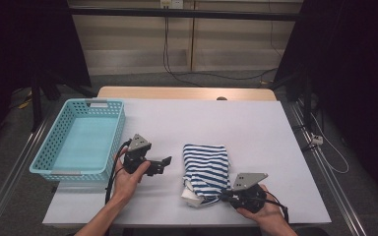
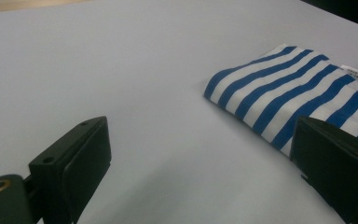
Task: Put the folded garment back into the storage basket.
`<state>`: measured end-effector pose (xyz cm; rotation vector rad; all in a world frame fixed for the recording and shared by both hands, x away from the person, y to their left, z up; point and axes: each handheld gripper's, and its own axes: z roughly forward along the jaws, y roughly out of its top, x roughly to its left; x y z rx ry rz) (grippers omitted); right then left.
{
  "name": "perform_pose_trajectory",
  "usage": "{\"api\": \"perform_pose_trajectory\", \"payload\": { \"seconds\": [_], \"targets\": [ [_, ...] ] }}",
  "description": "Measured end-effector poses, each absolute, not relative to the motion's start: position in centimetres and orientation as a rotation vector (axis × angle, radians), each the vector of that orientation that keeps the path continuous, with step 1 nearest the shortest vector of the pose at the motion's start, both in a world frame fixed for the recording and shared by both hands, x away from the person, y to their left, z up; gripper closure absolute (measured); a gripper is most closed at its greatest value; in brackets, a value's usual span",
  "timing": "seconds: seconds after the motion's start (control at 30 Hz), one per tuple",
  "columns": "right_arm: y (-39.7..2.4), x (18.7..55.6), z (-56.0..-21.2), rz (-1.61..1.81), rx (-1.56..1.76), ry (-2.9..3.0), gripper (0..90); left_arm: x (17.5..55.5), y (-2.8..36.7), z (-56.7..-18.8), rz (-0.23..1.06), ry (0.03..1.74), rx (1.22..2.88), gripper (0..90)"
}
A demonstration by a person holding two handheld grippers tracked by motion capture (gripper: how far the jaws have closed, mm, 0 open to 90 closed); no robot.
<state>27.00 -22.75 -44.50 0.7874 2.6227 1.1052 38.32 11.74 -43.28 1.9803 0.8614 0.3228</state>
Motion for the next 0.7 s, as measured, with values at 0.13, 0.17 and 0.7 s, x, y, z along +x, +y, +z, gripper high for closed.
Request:
{"api": "perform_pose_trajectory", "payload": {
  "seconds": [0.13, 0.17, 0.7],
  "targets": [
    [-22.9, 27.0, -44.4, 1.133, 0.812, 2.62, 83.0, 38.6, 11.1, -43.3, 0.296, 0.865, 1.939, 6.1],
    [-23.0, 27.0, -44.3, 1.145, 0.815, 2.617, 83.0, 38.8, 10.8, -43.3, 0.282, 0.874, 1.893, 6.3],
    [-23.3, 26.7, -44.2, 1.166, 0.833, 2.605, 83.0, 42.6, 6.1, -42.2, 0.19, 0.908, 1.937, 10.1]
  ]
}}
